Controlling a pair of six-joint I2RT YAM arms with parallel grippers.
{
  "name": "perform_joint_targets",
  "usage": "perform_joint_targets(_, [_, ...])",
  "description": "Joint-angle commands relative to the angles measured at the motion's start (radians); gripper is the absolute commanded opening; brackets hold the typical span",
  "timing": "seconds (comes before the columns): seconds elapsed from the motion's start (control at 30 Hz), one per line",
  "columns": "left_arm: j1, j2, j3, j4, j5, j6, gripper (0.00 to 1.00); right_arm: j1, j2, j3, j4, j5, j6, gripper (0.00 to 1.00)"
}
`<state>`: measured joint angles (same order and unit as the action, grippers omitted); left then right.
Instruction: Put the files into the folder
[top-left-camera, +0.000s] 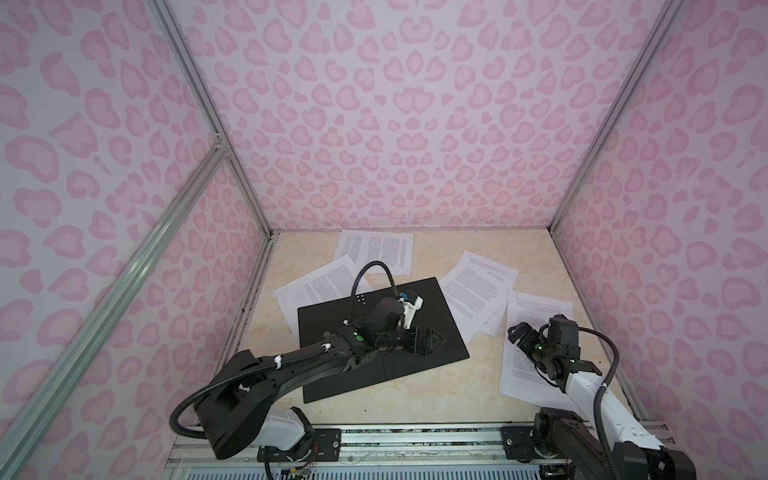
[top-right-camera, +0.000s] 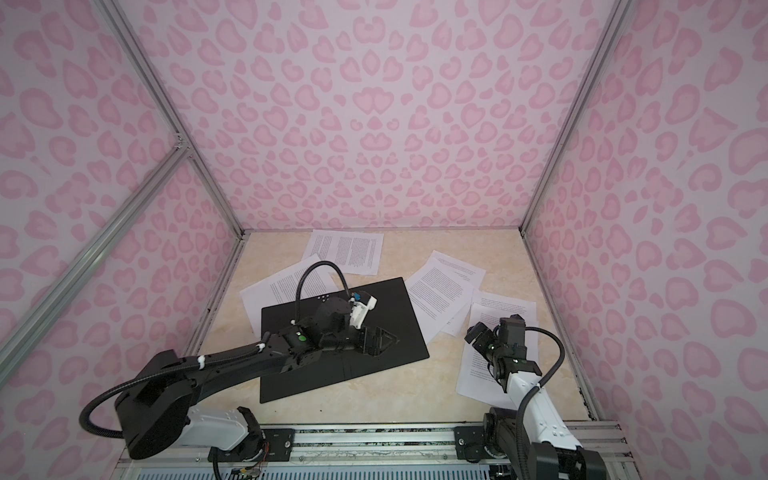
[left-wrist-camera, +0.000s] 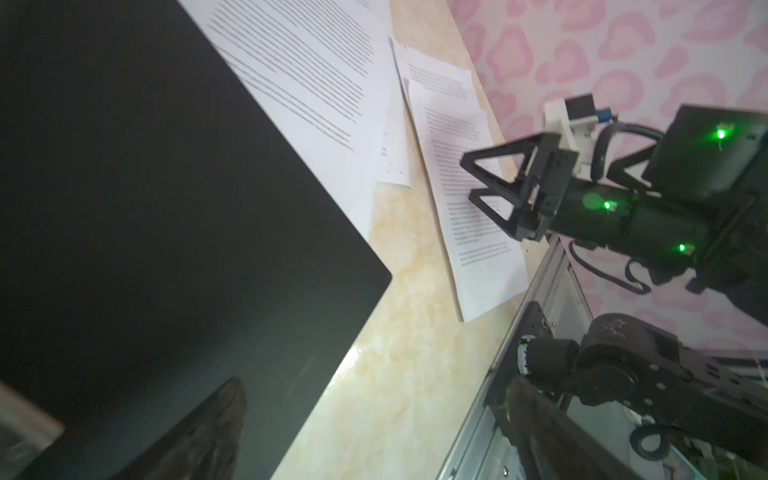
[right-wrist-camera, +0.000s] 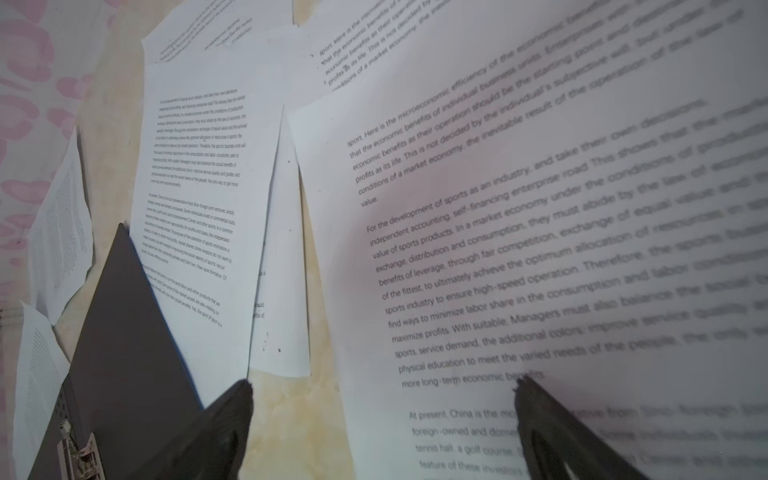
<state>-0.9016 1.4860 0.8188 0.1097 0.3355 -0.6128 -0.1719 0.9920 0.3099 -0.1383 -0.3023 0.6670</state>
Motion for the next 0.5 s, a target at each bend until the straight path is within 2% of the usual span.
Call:
perform_joint_targets(0.0, [-0.103,0.153,0.119,0.034,0.068,0.015,0.96,-0.044,0.097,0.008,0.094,-0.144,-0.013,0.97])
perform_joint_targets(0.23, [-0.193,0.474,0.353,0.074,0.127,-0.057,0.92,-0.049,0.133,-0.020,0.176,-0.206,0.031,0.97])
perform_joint_targets(0.47, [-0.197,0.644,0.505,0.074,0.156,-0.117,0.90,-0.049,0.163,-0.046,0.235,-0.269,0.051,0.97])
